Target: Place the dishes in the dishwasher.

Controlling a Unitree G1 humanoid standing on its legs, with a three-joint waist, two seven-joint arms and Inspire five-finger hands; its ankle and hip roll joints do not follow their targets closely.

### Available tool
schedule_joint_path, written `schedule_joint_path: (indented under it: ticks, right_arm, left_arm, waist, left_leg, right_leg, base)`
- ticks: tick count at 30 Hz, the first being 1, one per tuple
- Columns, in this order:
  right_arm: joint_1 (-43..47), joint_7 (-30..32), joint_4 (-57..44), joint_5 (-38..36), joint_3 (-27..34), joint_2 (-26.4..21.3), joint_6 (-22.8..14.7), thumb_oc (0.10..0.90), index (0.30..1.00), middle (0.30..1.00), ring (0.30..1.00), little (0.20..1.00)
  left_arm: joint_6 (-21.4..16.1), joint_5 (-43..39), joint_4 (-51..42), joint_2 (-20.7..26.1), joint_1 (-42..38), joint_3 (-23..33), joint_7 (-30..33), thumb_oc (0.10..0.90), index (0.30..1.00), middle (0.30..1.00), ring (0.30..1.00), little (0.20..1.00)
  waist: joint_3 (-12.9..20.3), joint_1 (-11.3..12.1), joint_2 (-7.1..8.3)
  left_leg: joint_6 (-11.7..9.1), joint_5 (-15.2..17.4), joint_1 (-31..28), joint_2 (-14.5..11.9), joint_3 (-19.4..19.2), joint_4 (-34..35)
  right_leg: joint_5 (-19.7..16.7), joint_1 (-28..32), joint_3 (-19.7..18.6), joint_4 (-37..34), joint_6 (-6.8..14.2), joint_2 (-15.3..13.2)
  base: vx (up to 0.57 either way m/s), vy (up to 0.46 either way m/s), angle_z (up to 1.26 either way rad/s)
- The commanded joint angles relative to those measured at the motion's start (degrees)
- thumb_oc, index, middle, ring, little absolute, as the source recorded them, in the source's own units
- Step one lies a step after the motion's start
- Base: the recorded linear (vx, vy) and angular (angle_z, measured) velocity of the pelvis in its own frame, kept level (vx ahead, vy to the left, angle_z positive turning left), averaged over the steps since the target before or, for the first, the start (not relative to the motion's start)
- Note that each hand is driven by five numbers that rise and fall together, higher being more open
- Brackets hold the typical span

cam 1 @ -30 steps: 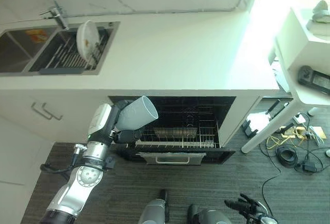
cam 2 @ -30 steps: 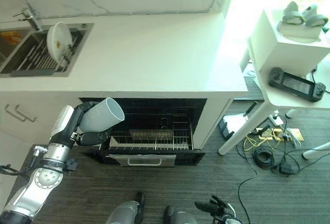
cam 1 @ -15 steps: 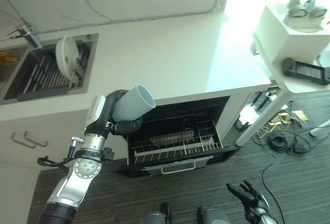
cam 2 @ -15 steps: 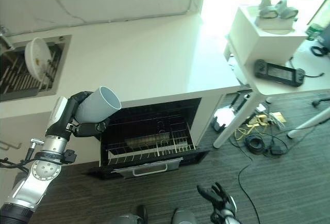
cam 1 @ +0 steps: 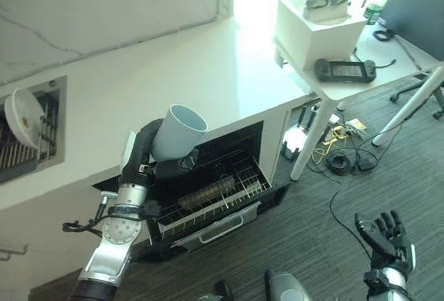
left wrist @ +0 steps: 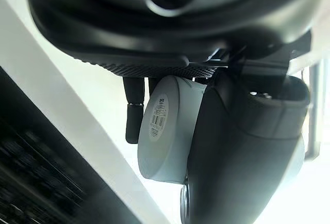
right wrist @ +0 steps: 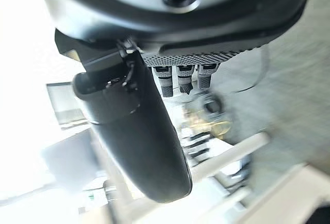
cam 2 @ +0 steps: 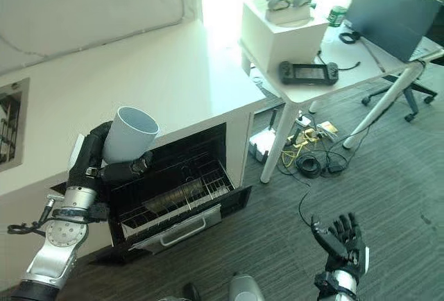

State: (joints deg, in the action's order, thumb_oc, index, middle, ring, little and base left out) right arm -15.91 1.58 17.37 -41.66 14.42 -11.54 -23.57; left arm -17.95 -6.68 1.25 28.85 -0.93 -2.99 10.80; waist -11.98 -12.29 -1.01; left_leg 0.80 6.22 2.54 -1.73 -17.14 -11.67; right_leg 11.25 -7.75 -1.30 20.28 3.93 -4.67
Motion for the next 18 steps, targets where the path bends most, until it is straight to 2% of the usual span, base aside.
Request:
schedule_joint_path:
  ticks: [1,5,6,9,10,13,15,18]
  right_arm:
    - [-0.46,-3.5,-9.09,2.66,2.77,-4.43,-7.88,0.8,0.9,0.9,0.9,0.9]
    - [0.53,-7.37,-17.84,-1.34,1.53,-6.32,-7.0,0.8,0.9,0.9,0.9,0.9]
    - [1.19,-8.76,-21.45,-2.98,0.36,-7.24,-6.47,0.8,0.9,0.9,0.9,0.9]
    - [2.16,-13.21,-26.13,-5.38,-1.92,-8.15,-4.6,0.8,0.9,0.9,0.9,0.9]
    - [3.44,-16.9,-29.16,-6.02,-4.29,-8.87,-2.93,0.8,0.9,0.9,0.9,0.9]
    - [6.56,-17.84,-31.62,-5.95,-8.06,-10.22,-1.16,0.8,0.9,0.9,0.9,0.9]
    - [12.29,-17.62,-35.75,-5.89,-16.46,-11.75,3.96,0.8,0.9,0.9,0.9,0.9]
    - [14.22,-17.68,-36.46,-5.97,-19.07,-11.86,5.64,0.8,0.9,0.9,0.9,0.9]
  left_arm:
    - [-8.97,-4.27,-5.24,-0.08,-3.14,3.54,4.58,0.4,0.3,0.3,0.3,0.3]
    - [-11.13,0.9,-3.9,-2.3,-4.33,1.85,14.31,0.4,0.3,0.3,0.3,0.3]
    - [-10.7,4.76,-3.32,-3.34,-4.79,1.09,20.05,0.4,0.3,0.3,0.3,0.3]
    - [-10.86,10.78,-1.91,-4.17,-5.82,-0.31,25.44,0.4,0.3,0.3,0.3,0.3]
    - [-10.84,16.0,-0.57,-4.03,-7.3,-1.9,32.83,0.4,0.3,0.3,0.3,0.3]
    - [-9.6,20.37,-2.04,-5.34,-7.05,-2.49,38.25,0.4,0.3,0.3,0.3,0.3]
    - [-8.68,26.35,-0.36,-5.62,-10.67,-6.67,45.98,0.4,0.3,0.3,0.3,0.3]
    - [-9.38,30.37,0.62,-6.13,-11.37,-7.83,50.41,0.4,0.3,0.3,0.3,0.3]
  waist:
    - [4.3,0.06,1.18]
    - [4.57,-0.67,1.75]
    - [4.68,-0.89,1.89]
    - [4.91,-1.02,2.0]
    - [5.24,-0.94,2.03]
    - [5.08,0.11,2.24]
    - [5.61,1.92,2.61]
    - [5.76,2.7,2.7]
  left_leg:
    - [-0.46,10.76,-1.34,-4.15,3.02,-5.52]
    - [-0.42,10.98,-1.94,-4.23,1.95,-5.52]
    - [-0.5,11.0,-2.25,-4.36,1.52,-5.52]
    - [-0.57,11.09,-2.52,-4.38,1.4,-5.52]
    - [-0.67,11.2,-2.55,-4.41,1.53,-5.52]
    - [-1.14,10.9,-2.4,-4.48,2.27,-5.52]
    - [-1.46,10.75,-2.35,-4.6,3.66,-5.52]
    - [-1.64,10.72,-2.31,-4.62,4.36,-5.52]
  right_leg:
    - [-2.69,-0.53,0.65,-3.09,7.82,-5.1]
    - [-2.96,-0.67,0.44,-3.09,7.77,-5.07]
    - [-3.05,-0.65,0.37,-3.09,7.65,-5.01]
    - [-2.91,-0.41,0.19,-3.09,7.47,-4.75]
    - [-2.74,-0.25,0.19,-3.09,7.33,-4.6]
    - [-2.65,-0.05,0.43,-3.09,7.1,-4.59]
    - [-2.23,0.89,1.39,-3.09,6.7,-4.51]
    - [-1.95,1.38,2.0,-3.09,6.49,-4.56]
  base:
    - [-0.02,-0.025,-0.21]
    - [-0.01,-0.014,-0.42]
    - [-0.01,-0.004,-0.48]
    - [-0.01,-0.008,-0.13]
    - [-0.01,-0.014,-0.07]
    - [-0.01,-0.019,-0.01]
    - [0.02,-0.075,0.08]
    - [0.03,-0.039,0.3]
